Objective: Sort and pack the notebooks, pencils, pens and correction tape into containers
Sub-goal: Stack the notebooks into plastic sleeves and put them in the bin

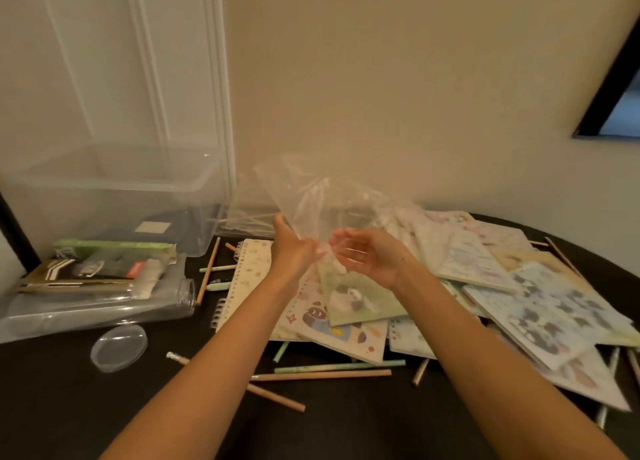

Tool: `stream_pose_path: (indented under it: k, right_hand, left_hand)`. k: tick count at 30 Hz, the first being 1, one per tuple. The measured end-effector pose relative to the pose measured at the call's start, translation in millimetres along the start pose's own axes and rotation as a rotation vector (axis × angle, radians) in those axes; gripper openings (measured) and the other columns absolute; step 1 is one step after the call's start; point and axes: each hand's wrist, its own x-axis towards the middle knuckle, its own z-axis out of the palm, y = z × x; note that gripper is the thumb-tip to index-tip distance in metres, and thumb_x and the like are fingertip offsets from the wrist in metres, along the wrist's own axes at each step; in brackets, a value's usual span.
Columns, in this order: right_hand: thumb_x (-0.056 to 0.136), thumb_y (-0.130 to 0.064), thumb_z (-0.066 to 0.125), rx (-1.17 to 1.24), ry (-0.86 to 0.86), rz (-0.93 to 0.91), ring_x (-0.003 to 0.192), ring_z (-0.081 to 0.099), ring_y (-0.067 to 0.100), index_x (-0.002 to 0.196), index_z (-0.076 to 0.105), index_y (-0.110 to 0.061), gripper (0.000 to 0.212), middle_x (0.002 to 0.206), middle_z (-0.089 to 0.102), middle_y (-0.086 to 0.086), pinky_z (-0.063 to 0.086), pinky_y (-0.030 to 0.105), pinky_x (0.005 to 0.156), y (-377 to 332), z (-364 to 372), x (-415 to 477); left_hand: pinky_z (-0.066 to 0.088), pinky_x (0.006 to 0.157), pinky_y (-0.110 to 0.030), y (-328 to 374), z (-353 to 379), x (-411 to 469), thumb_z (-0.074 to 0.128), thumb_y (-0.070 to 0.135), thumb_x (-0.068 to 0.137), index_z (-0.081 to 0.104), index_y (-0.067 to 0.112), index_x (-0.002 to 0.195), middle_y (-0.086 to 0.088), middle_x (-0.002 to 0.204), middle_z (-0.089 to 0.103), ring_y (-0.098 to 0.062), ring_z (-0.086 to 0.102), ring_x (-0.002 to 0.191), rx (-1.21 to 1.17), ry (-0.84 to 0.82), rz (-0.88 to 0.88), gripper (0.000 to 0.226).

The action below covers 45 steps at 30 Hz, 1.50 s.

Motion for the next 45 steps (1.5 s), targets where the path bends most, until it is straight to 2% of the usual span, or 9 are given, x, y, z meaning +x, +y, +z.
stream_pose_path:
  k: [6,9,13,19,24,27,31,40,45]
  right_hand:
    - [0.09,-0.007,0.057,0.026,0.178,-0.073,0.067,0.065,0.017,0.08,0.062,-0.003,0.012,0.074,0.067,0.011,0.055,0.022,0.063,19.5,-22.4,-26.7]
    - [0.093,-0.003,0.052,0.115,0.089,-0.019,0.058,0.067,0.015,0.08,0.06,-0.001,0.015,0.078,0.065,0.014,0.055,0.02,0.057,34.7,-15.7,-31.1]
    - [0.095,0.0,0.045,0.134,-0.025,0.046,0.061,0.068,0.016,0.084,0.058,0.001,0.018,0.072,0.07,0.012,0.056,0.021,0.059,42.9,-13.3,-36.1]
    - [0.095,-0.014,0.051,-0.089,-0.069,0.064,0.078,0.07,0.023,0.098,0.061,0.006,0.023,0.087,0.07,0.019,0.059,0.025,0.067,21.7,-45.4,-57.9]
    - [0.09,-0.008,0.052,-0.247,0.517,-0.153,0.062,0.063,0.022,0.089,0.062,0.005,0.017,0.071,0.066,0.016,0.056,0.028,0.063,1.4,-111.4,-50.9]
    - [0.089,-0.014,0.052,-0.727,0.849,-0.176,0.093,0.056,0.029,0.1,0.06,0.005,0.023,0.104,0.062,0.021,0.045,0.039,0.086,-3.1,-153.1,-29.3]
    - [0.089,-0.045,0.053,-1.1,0.928,0.083,0.137,0.02,0.035,0.138,0.036,-0.003,0.066,0.148,0.026,0.019,0.02,0.044,0.11,-15.3,-188.0,-11.1]
    - [0.076,-0.053,0.069,-0.986,0.77,0.265,0.141,0.014,0.037,0.143,0.027,-0.003,0.093,0.154,0.016,0.02,0.018,0.048,0.115,-26.9,-217.7,13.4]
    - [0.086,-0.02,0.065,-0.519,0.725,0.032,0.082,0.054,0.022,0.095,0.048,-0.003,0.025,0.096,0.056,0.013,0.047,0.03,0.067,-34.9,-216.0,14.9]
  left_hand:
    - [0.048,0.087,-0.036,-14.1,-19.4,-30.3,0.049,0.002,0.09,0.018,0.028,0.146,-0.014,0.139,0.04,-0.029,0.05,0.114,0.305,0.091,0.134,0.07]
    - [0.017,0.112,-0.043,-15.3,-23.0,-46.1,0.059,0.016,0.084,0.003,0.032,0.149,-0.011,0.154,0.002,-0.03,0.007,0.142,0.851,0.006,0.281,0.087]
    - [-0.009,0.114,-0.044,-23.7,-17.9,-56.1,0.06,0.026,0.083,-0.003,0.03,0.149,-0.005,0.156,-0.016,-0.022,-0.019,0.143,1.348,-0.176,0.402,0.091]
    - [0.004,0.117,-0.04,-37.2,-8.1,-48.2,0.043,-0.004,0.091,0.01,0.023,0.149,-0.008,0.157,0.007,-0.022,0.005,0.145,1.413,-0.13,0.421,0.072]
    - [0.008,0.116,-0.04,-38.3,-1.0,-37.8,0.046,-0.005,0.089,0.013,0.022,0.149,-0.009,0.157,0.011,-0.024,0.009,0.144,1.445,-0.117,0.481,0.074]
    - [0.008,0.117,-0.042,-33.8,17.9,-36.6,0.046,-0.006,0.089,0.011,0.021,0.149,-0.011,0.157,0.008,-0.026,0.007,0.145,1.44,-0.111,0.54,0.075]
    - [0.001,0.117,-0.045,-32.0,51.3,-35.3,0.041,-0.009,0.09,0.001,0.022,0.15,-0.013,0.157,-0.005,-0.027,-0.005,0.145,1.409,-0.149,0.541,0.079]
    - [-0.014,0.114,-0.048,-46.9,99.3,-22.6,0.033,-0.005,0.09,-0.021,0.028,0.146,-0.011,0.154,-0.023,-0.025,-0.023,0.141,1.387,-0.329,0.505,0.083]
    - [-0.011,0.114,-0.047,-50.1,102.4,-18.7,0.03,-0.009,0.089,-0.02,0.027,0.146,-0.01,0.153,-0.026,-0.026,-0.022,0.142,1.368,-0.321,0.48,0.084]
